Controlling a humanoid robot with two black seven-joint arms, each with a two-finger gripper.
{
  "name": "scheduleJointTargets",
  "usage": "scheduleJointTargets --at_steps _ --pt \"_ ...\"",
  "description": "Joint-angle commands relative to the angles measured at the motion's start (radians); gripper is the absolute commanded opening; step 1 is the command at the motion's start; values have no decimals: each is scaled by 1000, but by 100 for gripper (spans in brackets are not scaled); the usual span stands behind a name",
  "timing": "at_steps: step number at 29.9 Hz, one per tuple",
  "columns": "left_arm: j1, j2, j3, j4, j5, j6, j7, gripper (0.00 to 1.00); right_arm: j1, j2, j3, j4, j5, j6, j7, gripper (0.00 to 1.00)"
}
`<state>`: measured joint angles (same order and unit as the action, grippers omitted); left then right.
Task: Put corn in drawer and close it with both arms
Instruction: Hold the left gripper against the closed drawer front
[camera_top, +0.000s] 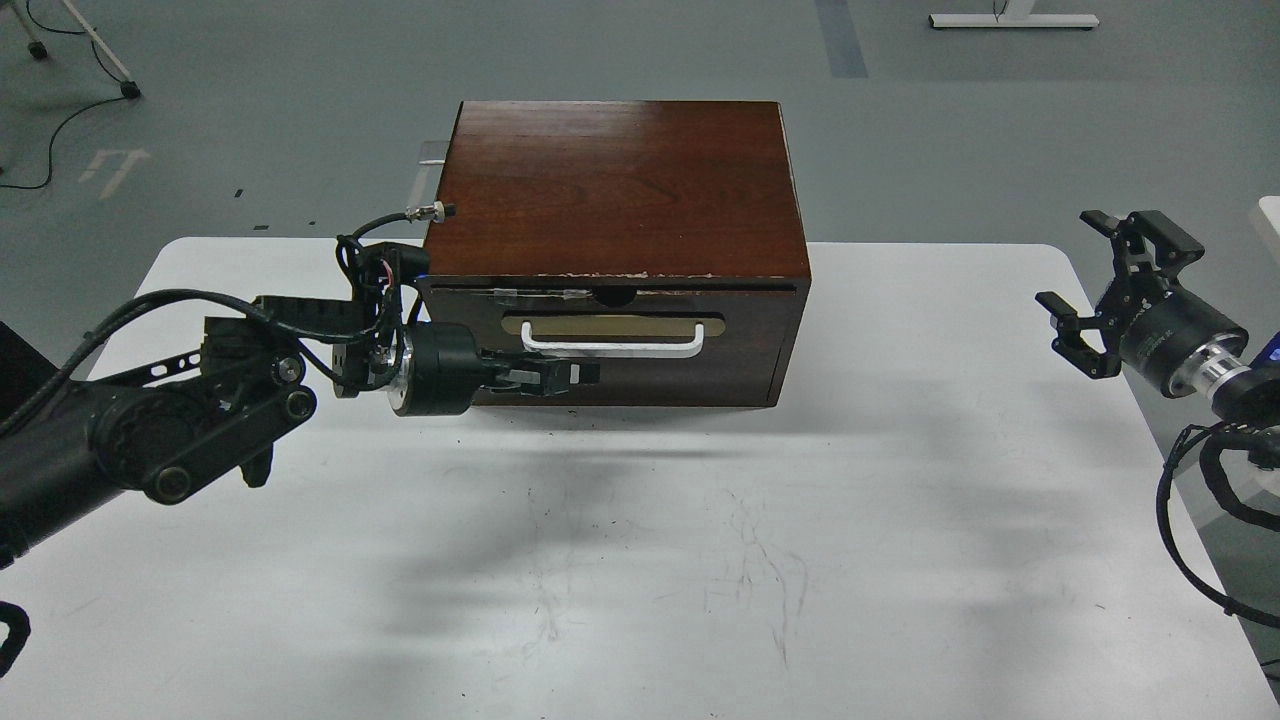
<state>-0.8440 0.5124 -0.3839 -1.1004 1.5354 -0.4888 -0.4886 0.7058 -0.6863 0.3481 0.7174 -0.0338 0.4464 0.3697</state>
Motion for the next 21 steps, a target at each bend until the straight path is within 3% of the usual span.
scheduleJointTargets --at_steps 1,4,5,6,7,8,10,11,12,19,21 --pt "-1 0 -1 2 -1 0 0 0 1 1 0 2 0 0 0 97" --pt "-10 0 -3 2 -3 0 0 0 0 1 0 2 0 0 0 97" --pt "-15 0 0 -1 -4 0 0 11 0 -1 0 2 -1 0 0 97" --pt "-15 1 5 -10 -14 0 0 38 0 -1 0 2 -1 0 0 97" --pt "-15 4 10 -15 -20 0 0 51 -2 -1 0 2 -1 0 0 98" --pt "-9 5 17 -19 -27 0 0 61 0 -2 0 0 0 0 0 98" --pt "2 5 20 -23 -27 0 0 72 0 -4 0 0 -1 0 0 98" --pt "22 6 22 -29 -37 0 0 92 0 -6 0 0 0 0 0 98" --pt "51 18 22 -58 -53 0 0 98 0 -6 0 0 0 0 0 98" --pt "92 257 1 -389 -171 0 0 98 4 -6 2 2 0 0 0 98" --pt "77 258 -65 -398 -257 0 0 98 12 -6 11 4 0 -1 2 98"
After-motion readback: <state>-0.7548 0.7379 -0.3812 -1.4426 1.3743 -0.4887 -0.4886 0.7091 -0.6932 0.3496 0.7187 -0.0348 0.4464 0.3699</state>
